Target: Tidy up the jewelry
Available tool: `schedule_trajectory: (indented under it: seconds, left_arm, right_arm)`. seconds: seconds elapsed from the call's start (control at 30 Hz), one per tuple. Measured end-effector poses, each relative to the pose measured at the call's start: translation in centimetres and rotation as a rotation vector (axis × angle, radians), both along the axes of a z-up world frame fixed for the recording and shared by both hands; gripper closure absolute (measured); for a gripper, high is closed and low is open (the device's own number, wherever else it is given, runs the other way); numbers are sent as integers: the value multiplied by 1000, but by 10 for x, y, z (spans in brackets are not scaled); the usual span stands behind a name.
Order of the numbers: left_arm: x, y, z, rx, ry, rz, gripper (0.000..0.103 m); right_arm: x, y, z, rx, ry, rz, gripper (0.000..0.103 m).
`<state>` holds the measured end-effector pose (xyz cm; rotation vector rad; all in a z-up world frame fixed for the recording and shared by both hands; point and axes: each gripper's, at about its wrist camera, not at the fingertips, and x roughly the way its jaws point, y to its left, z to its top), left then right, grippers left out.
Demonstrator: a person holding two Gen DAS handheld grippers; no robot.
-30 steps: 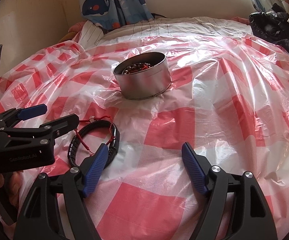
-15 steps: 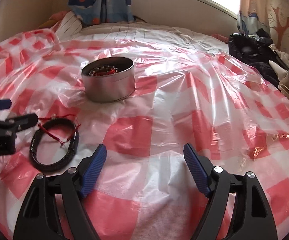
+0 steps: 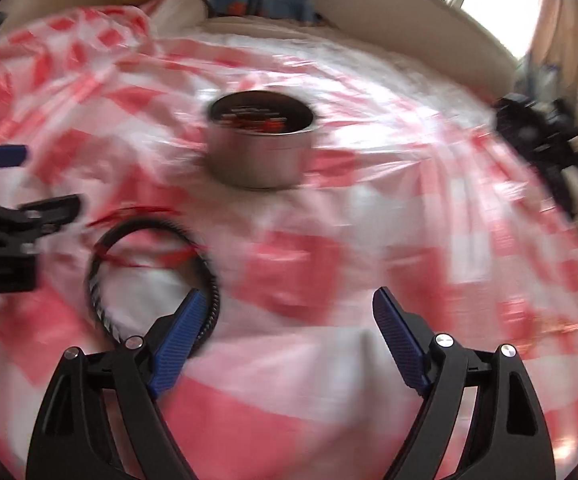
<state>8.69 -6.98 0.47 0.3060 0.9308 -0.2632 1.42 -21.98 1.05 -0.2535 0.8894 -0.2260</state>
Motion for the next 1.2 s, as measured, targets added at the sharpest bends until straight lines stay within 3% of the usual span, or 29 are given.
schedule_trajectory:
  seconds: [0.13, 0.23, 0.3, 0.4, 0.47, 0.57, 0.67, 0.73, 0.8, 0.9, 0.97, 1.03, 1.1, 1.2]
  left_arm:
    - [-11, -6, 14, 15, -71, -33, 11]
    - [-20, -11, 28, -48, -138, -100, 11]
    - [-22, -20, 27, -62, -131, -156, 11]
    - [-25, -39, 15, -17, -111, -222, 12]
    - [-22, -44, 7, 11, -87, -226, 12]
    - [-12, -39, -6, 102, -57, -168, 35]
    - [-9, -28, -2, 172, -117, -99, 40]
    - [-10, -24, 7, 167, -142, -91, 40]
    - [-13, -24, 12, 128, -139, -125, 40]
    - [-14, -32, 3, 76, -60, -187, 40]
    - [-15, -38, -8, 87, -16, -212, 50]
    - [-14, -35, -6, 45, 25, -211, 88]
    - [-13, -27, 0, -4, 28, -196, 92]
    - [-11, -12, 10, -126, 44, -157, 100]
  right_arm:
    - [-16, -24, 12, 200, -54, 15, 22]
    - [-12, -23, 10, 336, -56, 57, 22]
    - [-10, -20, 5, 385, -43, 69, 22]
    - [-7, -13, -2, 354, -21, 66, 24]
    - [-4, -13, -7, 320, -10, 40, 31]
    - [-3, -16, -10, 272, -15, -11, 34]
    - [-5, -17, -8, 257, -41, -20, 35]
    - [-10, -12, -2, 279, -82, 28, 35]
    - [-8, -8, -4, 300, -61, 59, 35]
    - [-5, -5, -11, 374, -24, 90, 39]
    - [-4, -5, -11, 438, -14, 122, 48]
    - [-3, -3, -13, 446, -5, 128, 69]
    - [-4, -6, -13, 462, -7, 115, 81]
    - [-4, -8, -13, 467, -12, 99, 82]
